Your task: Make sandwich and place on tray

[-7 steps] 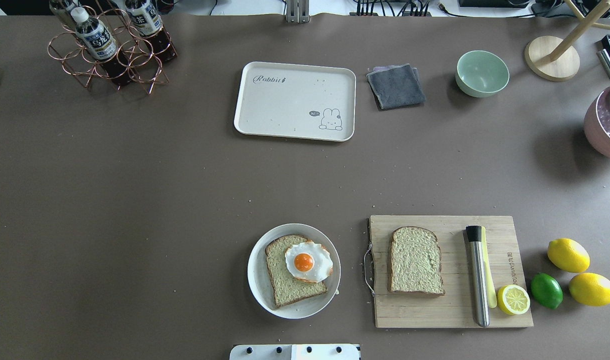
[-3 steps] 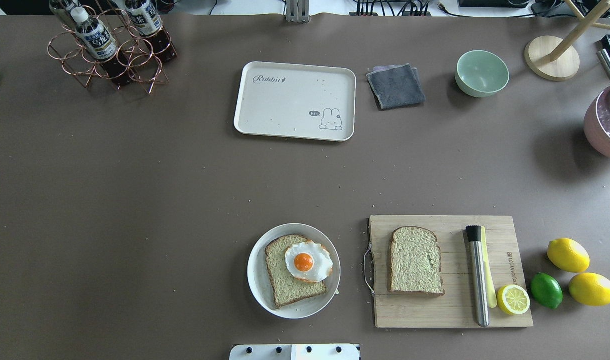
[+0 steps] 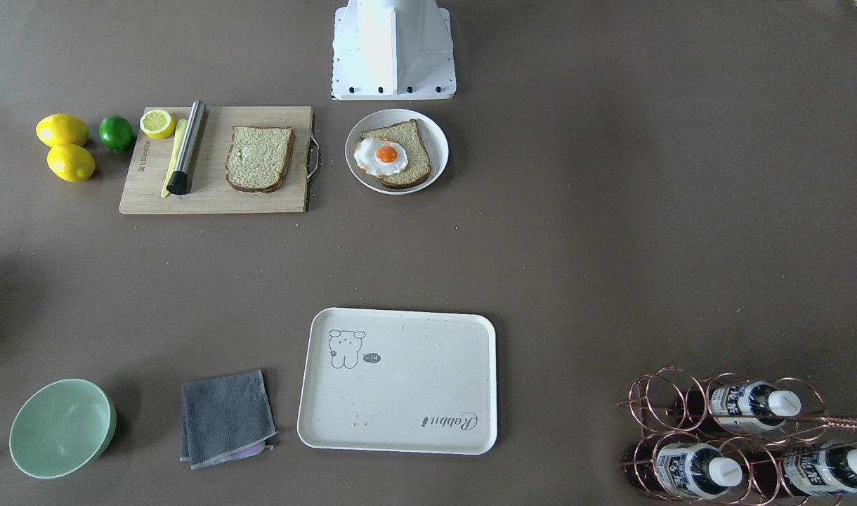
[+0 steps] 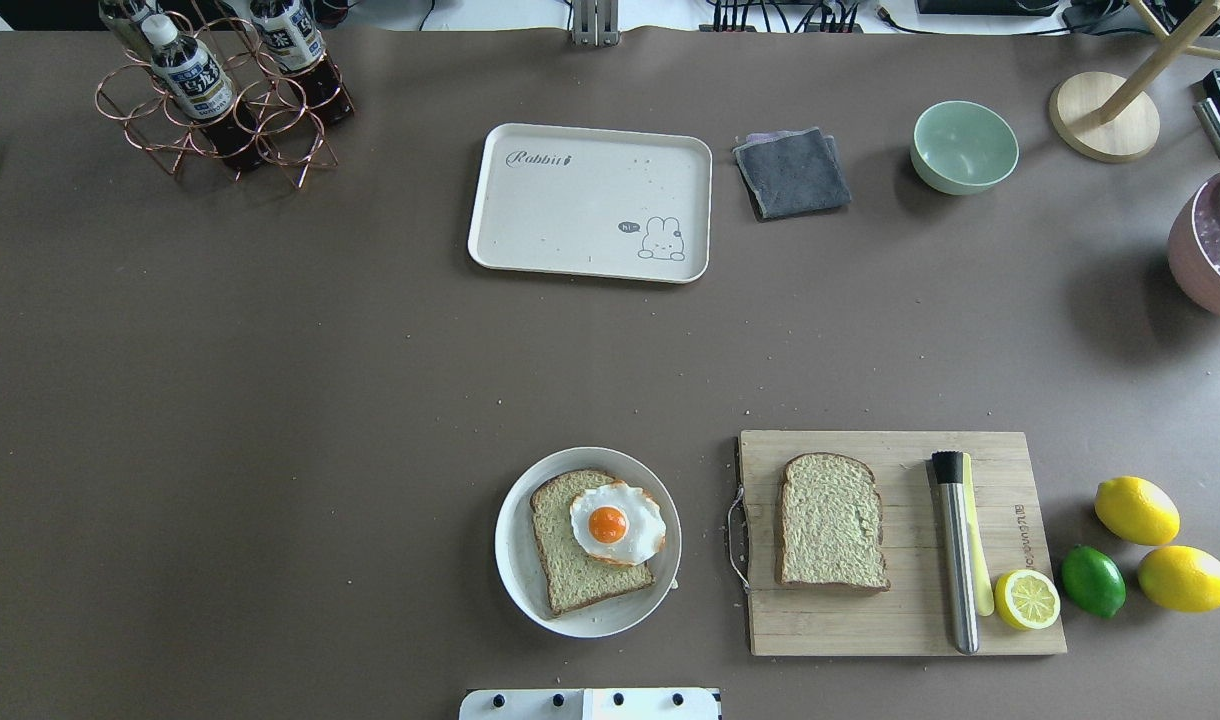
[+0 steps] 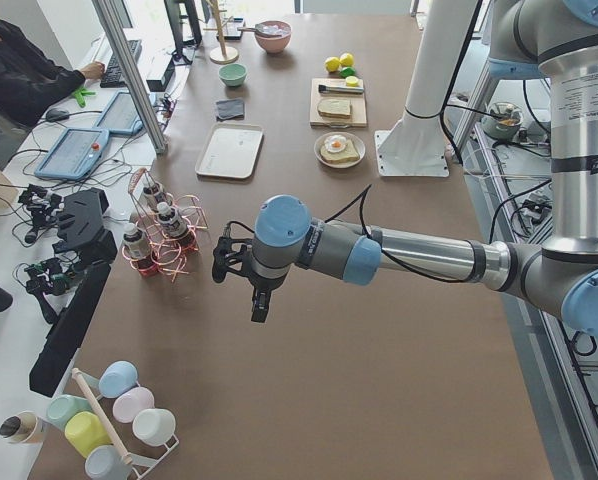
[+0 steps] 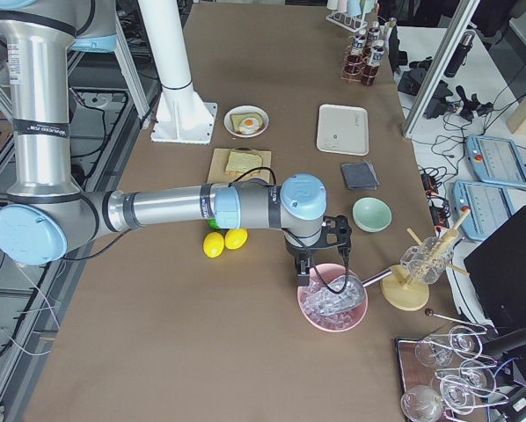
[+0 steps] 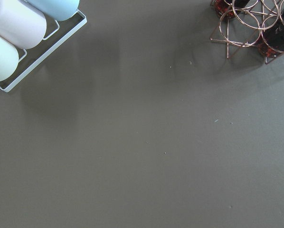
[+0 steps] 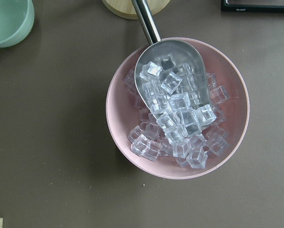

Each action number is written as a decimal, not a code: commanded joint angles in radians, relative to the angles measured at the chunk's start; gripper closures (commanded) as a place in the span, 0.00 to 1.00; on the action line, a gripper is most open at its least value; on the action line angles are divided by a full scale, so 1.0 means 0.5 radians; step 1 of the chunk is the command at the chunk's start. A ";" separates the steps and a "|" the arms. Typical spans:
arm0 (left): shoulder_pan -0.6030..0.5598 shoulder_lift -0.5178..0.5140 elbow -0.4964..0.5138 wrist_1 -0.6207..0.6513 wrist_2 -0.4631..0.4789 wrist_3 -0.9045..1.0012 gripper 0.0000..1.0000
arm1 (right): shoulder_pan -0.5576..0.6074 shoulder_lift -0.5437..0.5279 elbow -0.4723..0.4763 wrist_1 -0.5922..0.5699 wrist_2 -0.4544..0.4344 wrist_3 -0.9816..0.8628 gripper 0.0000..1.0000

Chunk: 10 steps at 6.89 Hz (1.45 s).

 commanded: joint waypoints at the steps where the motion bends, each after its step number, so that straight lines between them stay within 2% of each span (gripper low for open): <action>1: 0.000 0.004 0.000 -0.004 0.000 0.003 0.03 | 0.000 -0.001 0.007 -0.001 -0.001 -0.001 0.00; 6: 0.018 -0.033 -0.003 -0.035 0.000 -0.019 0.03 | -0.021 0.014 0.038 -0.001 0.002 0.024 0.00; 8: 0.052 -0.100 0.000 -0.032 0.000 -0.153 0.03 | -0.067 0.036 0.050 0.002 0.072 0.030 0.00; 9: 0.095 -0.116 -0.006 -0.038 0.000 -0.224 0.03 | -0.083 0.039 0.093 0.002 0.084 0.060 0.00; 10: 0.119 -0.128 -0.009 -0.062 0.003 -0.258 0.03 | -0.147 0.054 0.169 0.002 0.081 0.243 0.00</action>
